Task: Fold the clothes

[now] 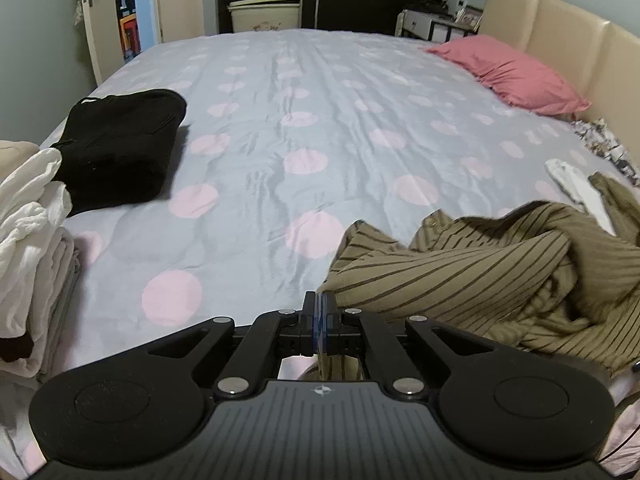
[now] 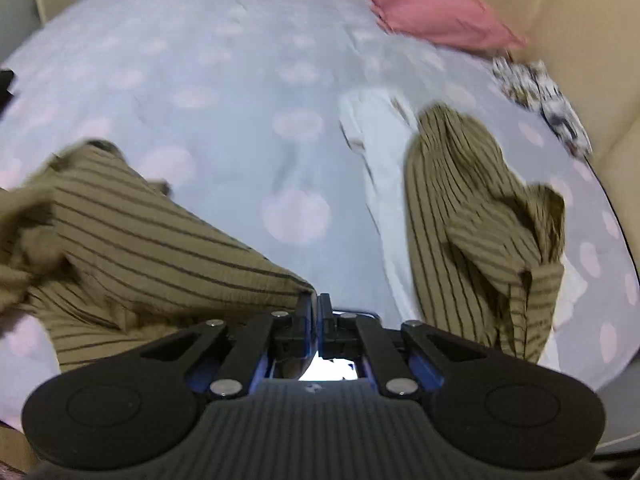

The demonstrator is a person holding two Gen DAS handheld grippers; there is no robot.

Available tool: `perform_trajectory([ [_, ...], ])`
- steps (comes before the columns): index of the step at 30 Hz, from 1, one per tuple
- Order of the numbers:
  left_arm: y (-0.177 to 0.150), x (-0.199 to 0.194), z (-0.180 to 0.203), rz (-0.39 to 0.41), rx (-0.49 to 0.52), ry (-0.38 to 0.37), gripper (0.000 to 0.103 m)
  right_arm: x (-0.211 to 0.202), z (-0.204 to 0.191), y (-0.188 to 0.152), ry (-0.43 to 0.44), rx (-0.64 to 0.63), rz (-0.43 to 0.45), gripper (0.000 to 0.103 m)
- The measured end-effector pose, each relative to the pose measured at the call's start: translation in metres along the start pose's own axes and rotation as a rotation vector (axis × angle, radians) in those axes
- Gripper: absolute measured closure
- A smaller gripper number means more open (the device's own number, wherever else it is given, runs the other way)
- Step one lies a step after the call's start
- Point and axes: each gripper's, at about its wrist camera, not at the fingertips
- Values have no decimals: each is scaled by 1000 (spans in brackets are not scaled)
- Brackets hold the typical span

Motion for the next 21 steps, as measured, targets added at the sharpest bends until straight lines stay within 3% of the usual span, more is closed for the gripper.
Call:
perform_trajectory([
  [5,-7,9,-2,-54,38,56,103,38,14,-17,-41,7,-139,100],
  [11,-19,23,-12,-144,60,102,103,47,9,-22,-44,-30,-198,97],
  [13,-23,26,-16,-162,43,92,103,38,9,-19,-36,-37,-169,95],
  [16,-25,27,-18,-165,43,79,103,13,4,-10,16,-60,-76,75],
  [21,-27,28,-17,-164,51,62,103,-26,-25,-1,182,-209,70,67],
])
Point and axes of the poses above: each gripper's, at about its wrist camera, not at the fingertips, and x roughly the way its jaws point, z to its right, y to its top, and after that the axes turned 10 degrees about x, right-handed
